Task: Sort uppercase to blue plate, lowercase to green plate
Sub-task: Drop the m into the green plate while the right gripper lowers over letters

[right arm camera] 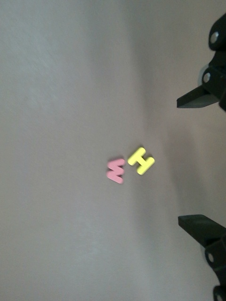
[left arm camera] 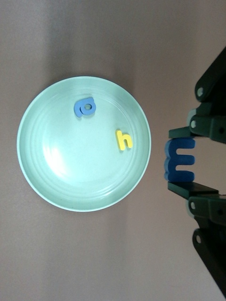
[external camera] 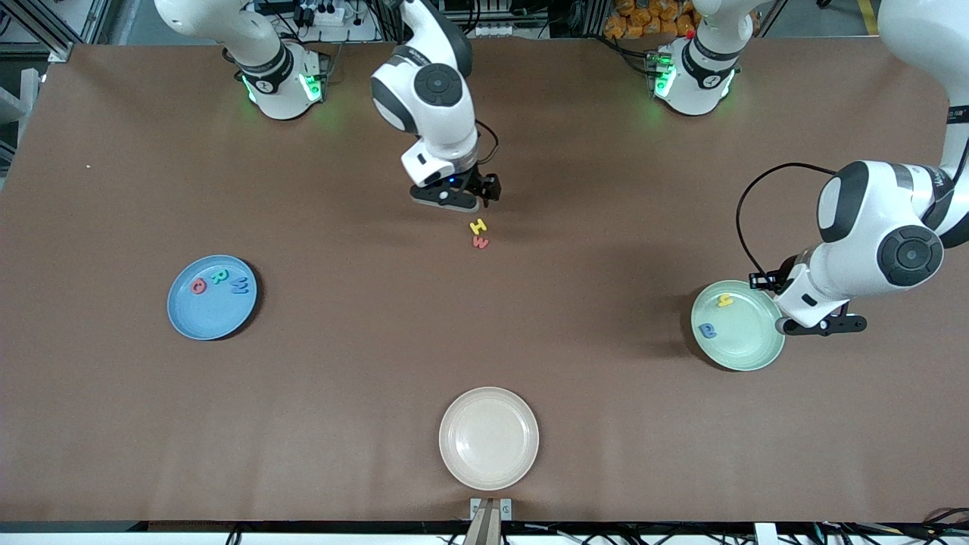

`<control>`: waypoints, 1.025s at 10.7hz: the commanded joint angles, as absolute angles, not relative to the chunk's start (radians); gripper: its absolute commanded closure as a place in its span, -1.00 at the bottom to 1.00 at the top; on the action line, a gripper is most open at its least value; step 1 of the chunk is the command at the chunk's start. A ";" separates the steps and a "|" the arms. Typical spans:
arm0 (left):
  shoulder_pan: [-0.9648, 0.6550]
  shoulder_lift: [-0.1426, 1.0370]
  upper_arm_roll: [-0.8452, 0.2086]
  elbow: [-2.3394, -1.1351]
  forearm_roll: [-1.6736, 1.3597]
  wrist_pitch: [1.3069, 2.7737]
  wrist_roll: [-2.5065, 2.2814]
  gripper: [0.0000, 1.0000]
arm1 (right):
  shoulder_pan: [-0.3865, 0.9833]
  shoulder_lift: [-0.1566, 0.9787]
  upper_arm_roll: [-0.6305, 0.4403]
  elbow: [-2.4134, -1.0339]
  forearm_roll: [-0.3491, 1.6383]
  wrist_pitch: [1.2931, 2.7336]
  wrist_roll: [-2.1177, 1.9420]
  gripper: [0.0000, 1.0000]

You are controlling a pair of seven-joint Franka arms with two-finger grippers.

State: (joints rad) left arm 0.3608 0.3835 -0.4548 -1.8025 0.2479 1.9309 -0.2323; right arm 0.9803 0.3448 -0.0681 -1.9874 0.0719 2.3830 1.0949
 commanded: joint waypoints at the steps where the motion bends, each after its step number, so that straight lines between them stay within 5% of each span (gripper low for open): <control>1: 0.362 0.422 -0.465 -1.757 0.287 1.937 -0.238 1.00 | 1.002 0.380 -0.071 -2.011 0.022 2.475 1.137 -1.00; 2: 0.357 0.431 -0.463 -1.743 0.297 1.937 -0.238 1.00 | 1.008 0.393 -0.071 -2.028 -0.001 2.529 1.152 -1.00; 4: 0.354 0.434 -0.465 -1.701 0.304 1.936 -0.233 0.32 | 1.008 0.454 -0.072 -2.034 -0.062 2.606 1.155 -1.00; 5: 0.353 0.434 -0.465 -1.700 0.305 1.936 -0.235 -0.85 | 1.009 0.494 -0.074 -2.034 -0.070 2.672 1.155 -1.00; 6: 0.353 0.433 -0.465 -1.689 0.307 1.936 -0.230 -1.00 | 1.011 0.508 -0.077 -2.033 -0.072 2.681 1.152 -1.00; 11: 0.342 0.408 -0.472 -1.556 0.305 1.813 -0.222 -1.00 | 1.002 0.551 -0.078 -1.962 -0.058 2.591 1.150 -0.97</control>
State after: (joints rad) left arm 0.3433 0.4190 -0.4691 -1.5934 0.2852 1.8596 -0.2300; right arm 1.0028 0.5308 -0.0777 -2.0154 -0.0473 2.6475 1.1288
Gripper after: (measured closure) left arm 0.000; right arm 0.009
